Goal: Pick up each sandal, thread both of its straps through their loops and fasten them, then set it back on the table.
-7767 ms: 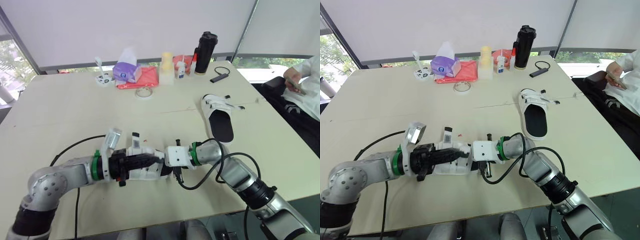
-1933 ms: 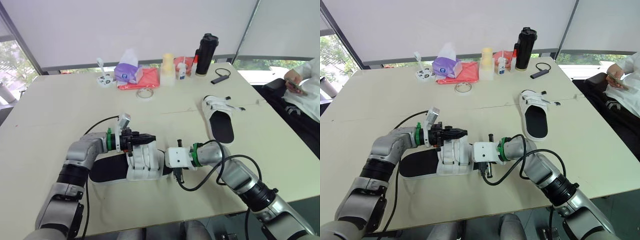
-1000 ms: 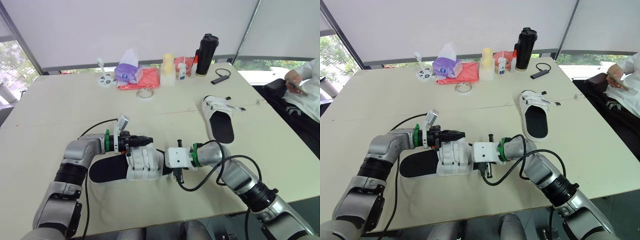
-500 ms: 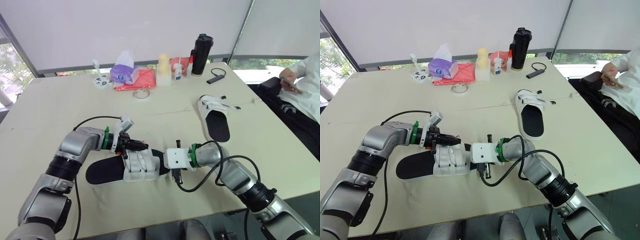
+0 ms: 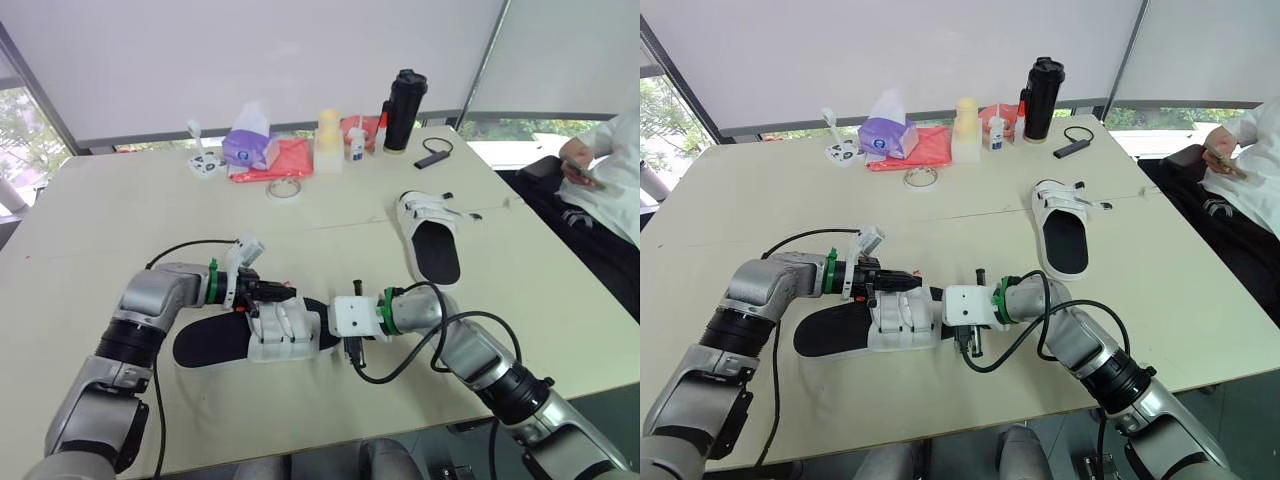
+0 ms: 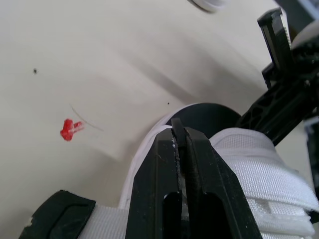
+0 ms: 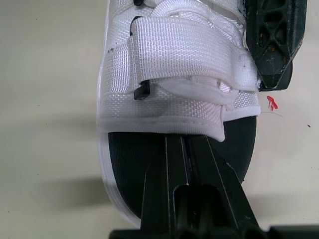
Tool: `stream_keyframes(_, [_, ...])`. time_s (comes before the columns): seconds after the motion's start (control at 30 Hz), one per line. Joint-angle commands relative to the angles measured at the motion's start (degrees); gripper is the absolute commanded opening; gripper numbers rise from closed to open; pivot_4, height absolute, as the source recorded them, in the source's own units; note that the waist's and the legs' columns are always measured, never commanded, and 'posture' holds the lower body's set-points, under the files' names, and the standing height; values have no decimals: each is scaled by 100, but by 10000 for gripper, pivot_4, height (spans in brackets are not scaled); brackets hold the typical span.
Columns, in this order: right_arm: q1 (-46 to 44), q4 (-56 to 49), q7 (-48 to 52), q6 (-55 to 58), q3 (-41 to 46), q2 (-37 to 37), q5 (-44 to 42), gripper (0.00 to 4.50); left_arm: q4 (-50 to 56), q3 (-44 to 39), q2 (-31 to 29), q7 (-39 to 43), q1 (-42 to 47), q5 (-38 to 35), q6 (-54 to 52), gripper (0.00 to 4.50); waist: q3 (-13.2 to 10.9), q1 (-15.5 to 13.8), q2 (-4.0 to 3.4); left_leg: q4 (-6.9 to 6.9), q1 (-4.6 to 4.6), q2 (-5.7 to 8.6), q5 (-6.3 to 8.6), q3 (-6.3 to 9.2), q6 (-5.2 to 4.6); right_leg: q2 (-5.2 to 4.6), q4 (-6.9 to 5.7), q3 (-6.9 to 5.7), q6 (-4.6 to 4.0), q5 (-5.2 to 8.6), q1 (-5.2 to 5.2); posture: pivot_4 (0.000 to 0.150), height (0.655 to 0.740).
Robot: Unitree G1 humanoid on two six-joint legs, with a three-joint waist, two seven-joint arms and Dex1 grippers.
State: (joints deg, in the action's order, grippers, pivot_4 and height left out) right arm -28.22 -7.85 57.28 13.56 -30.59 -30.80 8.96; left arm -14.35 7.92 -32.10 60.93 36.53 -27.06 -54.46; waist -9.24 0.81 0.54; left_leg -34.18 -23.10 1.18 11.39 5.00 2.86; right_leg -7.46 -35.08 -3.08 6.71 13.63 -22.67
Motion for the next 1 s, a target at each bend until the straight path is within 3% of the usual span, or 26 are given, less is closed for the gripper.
stream_keyframes(0.03, [179, 401, 114, 206, -188, -188, 290, 0, -354, -360, -39, -603, -97, 87, -443, 10077, 0, 4, 0, 0, 0, 0, 0, 0, 0, 0, 0, 0, 0, 0, 0, 1500, 7400])
stream_keyframes(0.27, [159, 412, 139, 197, -181, -178, 293, 0, -731, -1024, 199, -1246, -18, -141, -1024, 44440, 0, -10, 5, 0, 2, 1, 0, 1, 0, 1, -2, 0, 5, -1, 2, 1500, 7400])
stream_keyframes(0.5, [179, 403, 150, 199, -172, -186, 296, 0, -1124, -1573, 274, -1598, 212, -273, -835, 44440, 1, -6, 6, 0, 30, 1, 2, 1, 3, -2, -1, 0, -1, 1, 27, 1500, 7400])
stream_keyframes(0.57, [177, 408, 150, 200, -174, -184, 299, 0, -1225, -2158, 418, -1712, 446, -672, -926, 44440, -1, -8, 9, 0, 29, 1, 2, 1, 3, -2, -1, 0, 0, 1, 26, 1500, 7400])
stream_keyframes(0.73, [182, 399, 175, 201, -158, -169, 307, 0, -156, -2295, 299, -1072, 218, -1089, -490, 44440, -12, -9, 28, 0, 10, 2, 1, 2, 3, -1, 0, 0, 5, -2, 11, 1500, 7400])
stream_keyframes(1.0, [166, 349, 193, 220, -111, -177, 287, 0, 1674, -1974, -642, 387, -946, -1387, 185, 44440, -13, -1, 24, 3, -14, 1, 1, -2, 5, -3, 2, 3, -3, 1, -16, 1500, 7400])
